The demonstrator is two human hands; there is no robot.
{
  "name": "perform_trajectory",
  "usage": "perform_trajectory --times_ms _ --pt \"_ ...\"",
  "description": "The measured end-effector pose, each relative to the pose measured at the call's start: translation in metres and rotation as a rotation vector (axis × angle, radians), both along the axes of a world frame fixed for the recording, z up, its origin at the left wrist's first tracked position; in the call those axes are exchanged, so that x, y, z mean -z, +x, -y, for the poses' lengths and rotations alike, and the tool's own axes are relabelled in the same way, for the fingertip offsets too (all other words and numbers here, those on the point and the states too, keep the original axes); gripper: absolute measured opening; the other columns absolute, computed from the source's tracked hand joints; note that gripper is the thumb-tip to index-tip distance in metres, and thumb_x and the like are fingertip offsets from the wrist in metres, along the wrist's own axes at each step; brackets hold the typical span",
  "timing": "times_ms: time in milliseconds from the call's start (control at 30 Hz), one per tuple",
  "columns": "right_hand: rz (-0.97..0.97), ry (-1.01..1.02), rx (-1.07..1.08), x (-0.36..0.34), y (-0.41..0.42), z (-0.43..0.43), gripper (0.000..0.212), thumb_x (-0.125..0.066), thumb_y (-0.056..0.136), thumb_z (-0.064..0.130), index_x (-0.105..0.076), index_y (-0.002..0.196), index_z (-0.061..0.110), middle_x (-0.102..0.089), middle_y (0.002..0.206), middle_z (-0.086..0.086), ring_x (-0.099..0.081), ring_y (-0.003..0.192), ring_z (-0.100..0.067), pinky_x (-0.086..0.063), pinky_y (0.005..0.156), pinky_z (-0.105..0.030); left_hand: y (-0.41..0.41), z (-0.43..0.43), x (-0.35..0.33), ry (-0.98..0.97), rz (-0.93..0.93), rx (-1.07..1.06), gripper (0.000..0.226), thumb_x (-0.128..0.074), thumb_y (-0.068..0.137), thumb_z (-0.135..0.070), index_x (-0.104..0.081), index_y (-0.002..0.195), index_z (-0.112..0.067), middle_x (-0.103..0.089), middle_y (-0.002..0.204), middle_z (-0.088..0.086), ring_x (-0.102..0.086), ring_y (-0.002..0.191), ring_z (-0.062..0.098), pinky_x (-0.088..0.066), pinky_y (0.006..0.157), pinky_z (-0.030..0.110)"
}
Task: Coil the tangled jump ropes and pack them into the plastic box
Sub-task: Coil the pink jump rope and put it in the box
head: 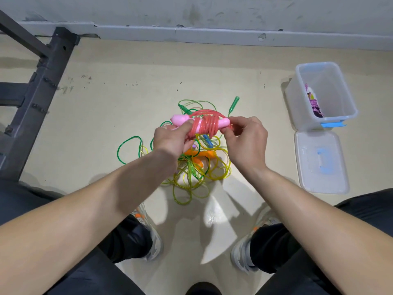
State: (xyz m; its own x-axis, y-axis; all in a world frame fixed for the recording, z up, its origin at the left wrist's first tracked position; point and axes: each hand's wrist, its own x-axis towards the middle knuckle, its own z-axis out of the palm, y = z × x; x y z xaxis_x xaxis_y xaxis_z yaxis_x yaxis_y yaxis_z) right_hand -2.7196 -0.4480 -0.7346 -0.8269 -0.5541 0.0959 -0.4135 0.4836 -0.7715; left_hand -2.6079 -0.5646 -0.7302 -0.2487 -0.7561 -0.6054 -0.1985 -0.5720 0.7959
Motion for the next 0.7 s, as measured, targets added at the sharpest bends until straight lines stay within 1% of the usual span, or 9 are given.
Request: perform_trajectory --times_ms 67,133,200,333,433,467,600,633,700 --pt "-0.035 0.039 -0.036 0.005 -0.004 -0.001 0.014 -0.068 0.092 0.021 -0.078 0.102 0.023 -0.061 0.083 -0.005 -0.047 0.08 -0.011 -0.029 0.067 -0.008 0.003 0.004 0.0 0.035 0.017 0.081 0.048 -0.078 0.088 -0.023 -0.049 0.122 -0.007 -0.071 0.1 0.013 -0.076 0.077 0.022 -0.06 0.066 0.025" --pt "-0.039 0.046 -0.075 0.005 -0.005 -0.002 0.015 -0.067 0.093 0.021 -0.078 0.103 0.024 -0.06 0.085 -0.006 -0.043 0.079 -0.007 -0.029 0.07 -0.002 0.005 0.01 -0.004 0.11 -0.03 0.226 0.028 -0.071 0.094 -0.019 -0.057 0.118 -0.013 -0.074 0.108 0.014 -0.073 0.101 0.031 -0.062 0.07 0.026" --pt "-0.058 0.036 -0.113 0.002 -0.007 -0.002 0.015 -0.067 0.093 0.02 -0.078 0.103 0.024 -0.059 0.082 -0.003 -0.043 0.081 -0.007 -0.029 0.071 -0.001 0.007 0.016 -0.008 0.183 -0.05 0.314 0.013 -0.064 0.097 -0.019 -0.063 0.109 -0.019 -0.074 0.113 0.012 -0.07 0.111 0.033 -0.062 0.07 0.025" --pt "-0.117 -0.013 -0.153 -0.003 -0.008 -0.001 0.016 -0.064 0.094 0.013 -0.077 0.101 0.019 -0.051 0.078 0.0 -0.04 0.082 -0.007 -0.03 0.073 -0.002 0.008 0.014 -0.01 0.227 0.018 0.361 0.018 -0.061 0.094 -0.037 -0.066 0.108 -0.027 -0.07 0.102 0.005 -0.071 0.104 0.031 -0.058 0.062 0.027" --pt "-0.16 -0.025 -0.127 0.0 -0.008 -0.001 0.017 -0.06 0.096 0.009 -0.076 0.102 0.013 -0.048 0.086 -0.006 -0.035 0.08 -0.004 -0.028 0.074 0.0 0.006 0.004 -0.011 0.255 -0.014 0.379 0.039 -0.061 0.089 -0.062 -0.069 0.106 -0.028 -0.075 0.106 0.0 -0.065 0.092 0.022 -0.059 0.066 0.029" --pt "-0.164 -0.028 -0.109 0.0 -0.007 -0.002 0.018 -0.059 0.096 0.008 -0.075 0.103 0.011 -0.046 0.088 -0.007 -0.033 0.08 -0.004 -0.028 0.075 0.0 0.005 0.001 -0.009 0.24 -0.032 0.389 0.041 -0.063 0.087 -0.064 -0.068 0.104 -0.027 -0.074 0.105 0.0 -0.063 0.09 0.021 -0.059 0.067 0.028" --pt "-0.117 -0.053 -0.048 0.002 0.0 -0.001 0.025 -0.055 0.097 0.005 -0.073 0.114 0.009 -0.047 0.093 -0.008 -0.033 0.085 -0.003 -0.031 0.08 0.0 0.002 -0.015 0.002 0.142 -0.074 0.331 0.023 -0.072 0.09 -0.046 -0.066 0.087 -0.023 -0.053 0.09 0.009 -0.051 0.082 0.021 -0.055 0.058 0.021" --pt "-0.071 -0.051 -0.038 0.002 0.001 0.0 0.028 -0.052 0.098 0.007 -0.073 0.118 0.01 -0.049 0.095 -0.008 -0.035 0.088 -0.003 -0.035 0.083 -0.004 0.001 -0.018 0.005 0.112 -0.085 0.306 0.024 -0.074 0.088 -0.046 -0.067 0.087 -0.023 -0.051 0.089 0.012 -0.049 0.082 0.023 -0.052 0.053 0.02" --pt "0.057 -0.043 -0.012 0.003 0.004 0.001 0.032 -0.048 0.1 0.016 -0.072 0.121 0.013 -0.052 0.099 -0.008 -0.041 0.094 -0.004 -0.043 0.09 -0.02 0.0 -0.018 0.011 0.022 -0.086 0.289 0.033 -0.079 0.079 -0.054 -0.07 0.089 -0.024 -0.051 0.085 0.02 -0.049 0.077 0.026 -0.044 0.046 0.022"
